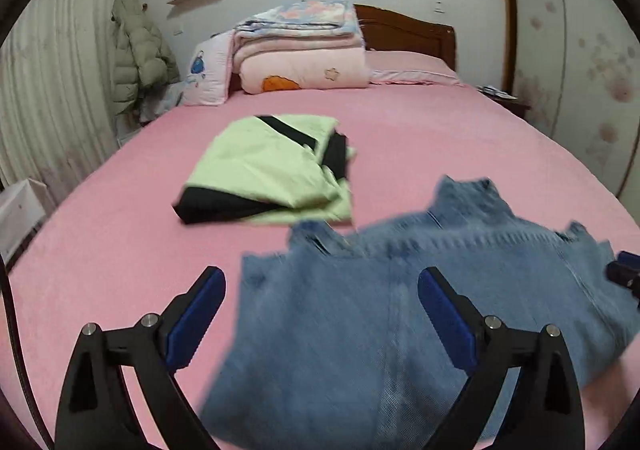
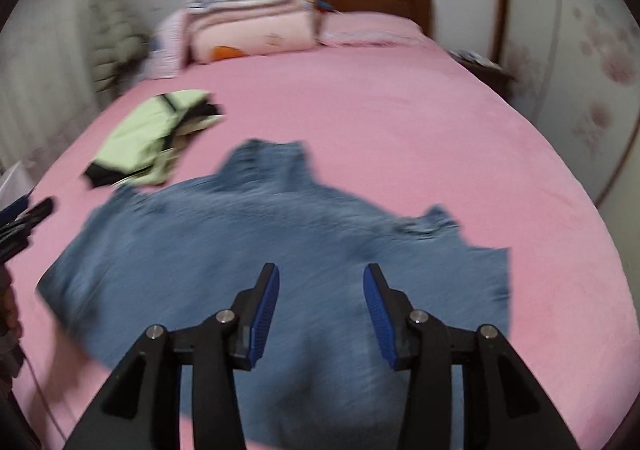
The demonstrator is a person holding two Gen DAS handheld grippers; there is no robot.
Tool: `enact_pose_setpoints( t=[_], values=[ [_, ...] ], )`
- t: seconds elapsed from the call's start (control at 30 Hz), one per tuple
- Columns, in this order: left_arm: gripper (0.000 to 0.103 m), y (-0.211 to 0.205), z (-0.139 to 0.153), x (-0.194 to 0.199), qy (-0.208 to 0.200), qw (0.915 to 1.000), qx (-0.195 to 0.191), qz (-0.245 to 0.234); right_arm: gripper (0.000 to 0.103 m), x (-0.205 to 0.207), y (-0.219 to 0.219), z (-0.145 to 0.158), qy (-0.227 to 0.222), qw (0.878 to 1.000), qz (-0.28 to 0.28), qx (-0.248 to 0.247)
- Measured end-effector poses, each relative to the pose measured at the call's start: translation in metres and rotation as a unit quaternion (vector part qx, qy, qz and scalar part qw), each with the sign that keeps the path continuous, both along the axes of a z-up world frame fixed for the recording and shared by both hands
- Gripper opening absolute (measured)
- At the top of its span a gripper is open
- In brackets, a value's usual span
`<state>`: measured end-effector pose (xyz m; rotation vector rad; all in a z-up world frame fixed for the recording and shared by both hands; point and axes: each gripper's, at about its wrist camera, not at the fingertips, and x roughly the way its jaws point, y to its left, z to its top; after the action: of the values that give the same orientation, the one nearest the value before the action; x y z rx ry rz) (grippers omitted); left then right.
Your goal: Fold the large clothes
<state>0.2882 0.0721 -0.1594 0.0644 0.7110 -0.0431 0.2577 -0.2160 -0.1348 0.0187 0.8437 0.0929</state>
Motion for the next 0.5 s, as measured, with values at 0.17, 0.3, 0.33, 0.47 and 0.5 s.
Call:
enact_pose_setpoints(
  t=[0.17,0.3,0.33,0.47,0.5],
  values=[
    [0.071,0.001,-0.057,0.003,0.067,0.9966,0.0,0.049,0.044,-0.012,0.045,-0.036,0.008,0.999,0.031,-0.008],
    [0.058,0.025,-0.08,0.017,0.108,0.9893,-0.011,0.097,0.044,-0.007,0.028,-0.076,0.055,0.998,-0.013,-0.027],
    [0.058,0.034,-0.082,0.017,0.111,0.9881,-0.019,0.105,0.042,-0.006,0.015,-0.079,0.054,0.998,-0.03,-0.028],
    [0.052,0.052,-0.085,0.014,0.117,0.9882,-0.007,0.099,0.042,-0.01,-0.041,-0.08,0.061,0.99,-0.111,-0.065],
    [0.052,0.056,-0.087,0.014,0.119,0.9875,0.01,0.103,0.042,-0.011,-0.057,-0.082,0.064,0.987,-0.128,-0.073]
  ],
)
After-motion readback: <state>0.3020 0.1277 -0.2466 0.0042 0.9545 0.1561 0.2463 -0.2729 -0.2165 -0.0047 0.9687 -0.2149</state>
